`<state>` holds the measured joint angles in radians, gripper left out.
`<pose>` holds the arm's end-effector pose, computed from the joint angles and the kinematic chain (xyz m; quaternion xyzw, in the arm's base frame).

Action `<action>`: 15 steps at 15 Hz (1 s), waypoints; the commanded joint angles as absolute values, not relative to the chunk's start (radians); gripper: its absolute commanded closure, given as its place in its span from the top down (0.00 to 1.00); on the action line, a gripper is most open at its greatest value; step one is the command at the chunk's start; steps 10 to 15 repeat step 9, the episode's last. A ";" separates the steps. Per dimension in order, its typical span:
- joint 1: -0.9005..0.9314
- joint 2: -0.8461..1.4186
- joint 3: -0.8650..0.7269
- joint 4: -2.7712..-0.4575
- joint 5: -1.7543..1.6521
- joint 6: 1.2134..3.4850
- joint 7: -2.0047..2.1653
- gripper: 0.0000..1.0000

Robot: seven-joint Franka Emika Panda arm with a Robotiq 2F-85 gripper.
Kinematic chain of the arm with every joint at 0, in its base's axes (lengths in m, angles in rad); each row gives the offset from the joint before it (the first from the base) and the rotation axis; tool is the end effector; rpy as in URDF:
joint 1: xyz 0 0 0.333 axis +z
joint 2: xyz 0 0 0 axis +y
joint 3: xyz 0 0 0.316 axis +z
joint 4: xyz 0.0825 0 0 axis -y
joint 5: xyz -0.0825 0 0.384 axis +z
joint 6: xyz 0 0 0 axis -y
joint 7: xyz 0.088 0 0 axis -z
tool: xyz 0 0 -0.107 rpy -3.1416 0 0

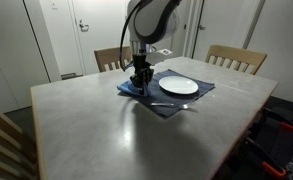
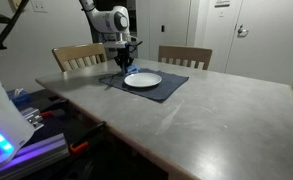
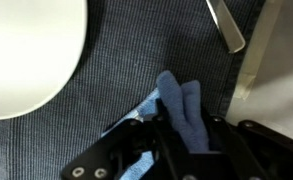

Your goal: Use the blue towel to wipe the white plate

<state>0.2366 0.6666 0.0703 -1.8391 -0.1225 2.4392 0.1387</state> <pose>0.6066 0.1899 0.1587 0.9915 0.1249 -0.0273 0.0227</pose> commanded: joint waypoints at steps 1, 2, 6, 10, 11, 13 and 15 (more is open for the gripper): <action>0.236 0.596 0.052 -1.876 -0.145 2.422 0.122 0.62; 0.240 0.582 0.045 -1.883 -0.155 2.423 0.127 0.68; 0.220 0.526 0.054 -1.905 -0.152 2.425 0.103 0.95; 0.210 0.502 0.063 -1.913 -0.140 2.417 0.085 1.00; 0.210 0.502 0.063 -1.913 -0.140 2.417 0.085 1.00; 0.210 0.502 0.063 -1.913 -0.140 2.417 0.085 1.00; 0.210 0.502 0.063 -1.913 -0.140 2.417 0.085 1.00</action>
